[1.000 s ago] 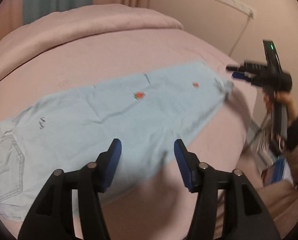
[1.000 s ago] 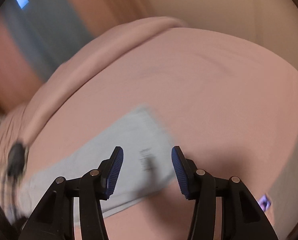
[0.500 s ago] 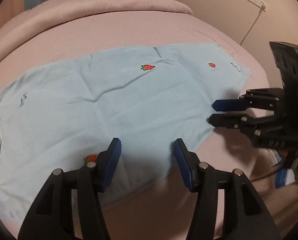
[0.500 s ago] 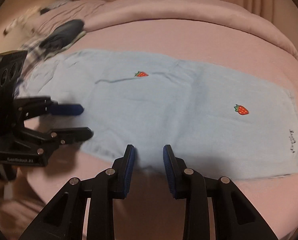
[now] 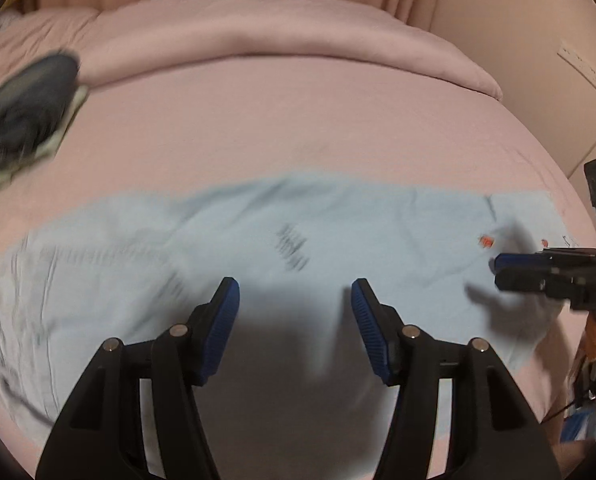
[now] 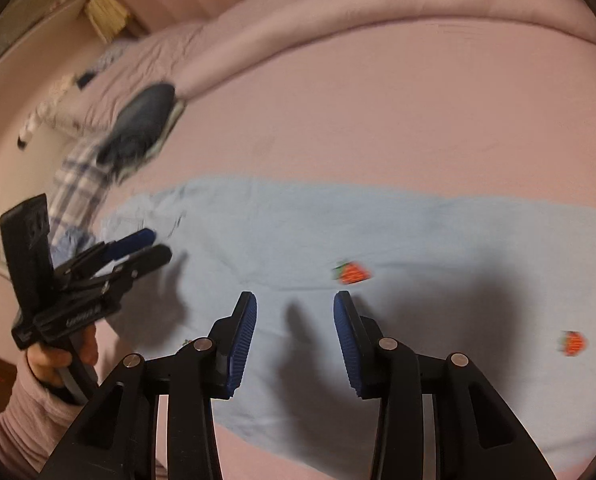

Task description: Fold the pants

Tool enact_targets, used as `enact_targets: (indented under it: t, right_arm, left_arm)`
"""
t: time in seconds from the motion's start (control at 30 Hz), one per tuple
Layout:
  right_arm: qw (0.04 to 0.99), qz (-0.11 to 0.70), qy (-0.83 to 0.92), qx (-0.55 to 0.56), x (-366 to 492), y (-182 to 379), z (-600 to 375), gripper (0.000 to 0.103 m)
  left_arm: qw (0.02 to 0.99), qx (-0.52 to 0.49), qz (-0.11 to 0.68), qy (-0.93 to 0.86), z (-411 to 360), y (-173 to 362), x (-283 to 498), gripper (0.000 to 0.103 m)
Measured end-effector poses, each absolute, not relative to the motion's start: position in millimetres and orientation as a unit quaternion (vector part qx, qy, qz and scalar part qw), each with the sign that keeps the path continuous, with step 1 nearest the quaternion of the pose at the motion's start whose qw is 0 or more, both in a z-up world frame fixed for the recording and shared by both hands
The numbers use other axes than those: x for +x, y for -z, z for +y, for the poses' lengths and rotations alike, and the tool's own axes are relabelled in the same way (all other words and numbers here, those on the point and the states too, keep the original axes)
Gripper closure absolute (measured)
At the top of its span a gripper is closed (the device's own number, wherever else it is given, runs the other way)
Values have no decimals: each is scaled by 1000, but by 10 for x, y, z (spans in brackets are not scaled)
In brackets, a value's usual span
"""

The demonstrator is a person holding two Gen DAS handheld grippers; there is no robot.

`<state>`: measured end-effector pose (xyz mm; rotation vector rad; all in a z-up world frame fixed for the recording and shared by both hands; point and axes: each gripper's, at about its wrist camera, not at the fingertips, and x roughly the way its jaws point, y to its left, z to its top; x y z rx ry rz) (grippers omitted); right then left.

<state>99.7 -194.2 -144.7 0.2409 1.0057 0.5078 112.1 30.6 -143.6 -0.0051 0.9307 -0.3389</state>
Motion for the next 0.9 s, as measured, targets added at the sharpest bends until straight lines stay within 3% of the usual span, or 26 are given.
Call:
enact_targets:
  t: [0.23, 0.53, 0.57, 0.6, 0.63, 0.8, 0.9]
  right_arm:
    - [821, 482, -284, -113, 356, 1637, -1370, 59]
    - [791, 450, -379, -169, -19, 1509, -934, 60]
    - [790, 449, -380, -177, -15, 1530, -860, 62]
    - [790, 446, -377, -187, -28, 1561, -812, 66]
    - [790, 446, -372, -196, -33, 1595, -764, 73]
    - [788, 447, -375, -196, -61, 1560, -774, 86]
    - [789, 439, -376, -207, -106, 1541, -718, 93]
  left_arm:
    - [871, 87, 444, 191, 437, 1641, 445, 46]
    - [845, 172, 412, 296, 253, 1513, 122, 47]
    - [836, 183, 419, 303, 191, 1570, 137, 53]
    - [829, 184, 426, 313, 155, 1609, 135, 65]
    - [820, 188, 431, 327, 107, 1652, 136, 69]
    - [811, 199, 428, 345, 73, 1668, 124, 79]
    - [809, 204, 421, 354, 98, 1649, 90, 91]
